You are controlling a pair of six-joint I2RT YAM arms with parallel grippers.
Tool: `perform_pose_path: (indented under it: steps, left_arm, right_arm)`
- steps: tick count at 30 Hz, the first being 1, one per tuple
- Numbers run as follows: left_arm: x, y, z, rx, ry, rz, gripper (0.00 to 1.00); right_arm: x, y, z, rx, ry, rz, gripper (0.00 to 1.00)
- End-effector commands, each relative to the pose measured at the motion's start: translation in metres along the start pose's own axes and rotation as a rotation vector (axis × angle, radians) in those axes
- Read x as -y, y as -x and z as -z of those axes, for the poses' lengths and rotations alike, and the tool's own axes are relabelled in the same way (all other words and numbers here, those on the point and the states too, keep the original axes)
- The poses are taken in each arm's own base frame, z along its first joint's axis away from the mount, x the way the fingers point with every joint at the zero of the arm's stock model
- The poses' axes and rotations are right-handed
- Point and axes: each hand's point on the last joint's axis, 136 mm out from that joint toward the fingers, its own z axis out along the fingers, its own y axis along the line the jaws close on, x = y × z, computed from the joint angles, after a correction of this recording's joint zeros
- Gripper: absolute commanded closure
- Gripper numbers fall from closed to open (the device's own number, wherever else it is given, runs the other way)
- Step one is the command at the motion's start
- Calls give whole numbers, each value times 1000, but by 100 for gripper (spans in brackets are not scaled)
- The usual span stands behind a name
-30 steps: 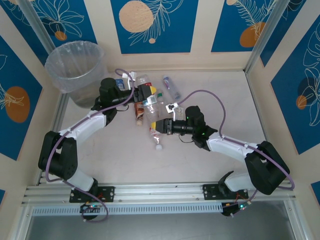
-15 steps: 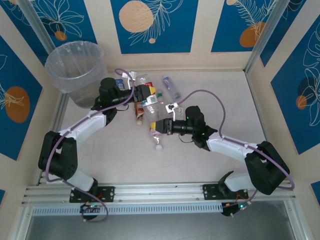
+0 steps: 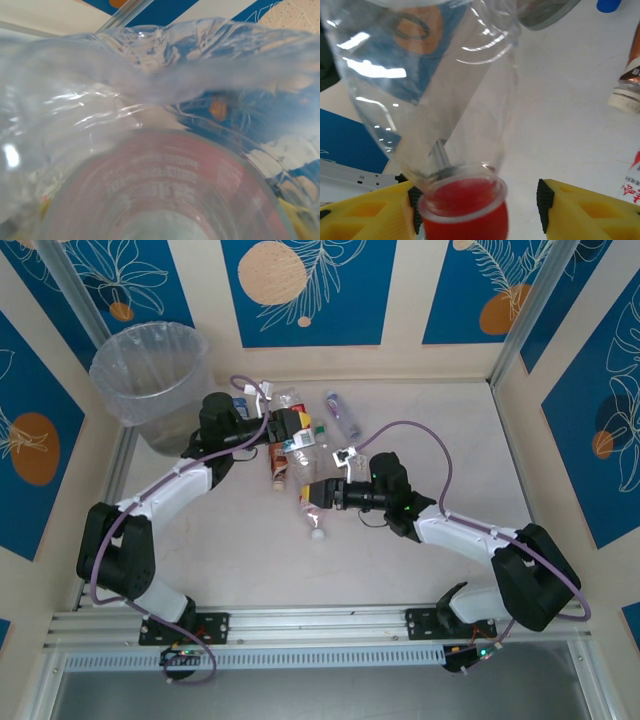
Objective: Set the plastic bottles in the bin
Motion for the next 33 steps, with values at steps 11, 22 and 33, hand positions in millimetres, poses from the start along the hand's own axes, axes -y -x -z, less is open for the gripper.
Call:
perform_pose_path:
  steps: [11,22,33]
  left_arm:
    - [3,15,-6,13,28,-31,49]
    - [1,23,-10,22,49,-34,49]
    - [-14,31,-5,14,193,-81,49]
  right_arm:
    - [5,12,13,48,-105,32,10]
    - [1,1,37,-10,-172,104,1]
    - [16,11,61,-27,-378,197,1]
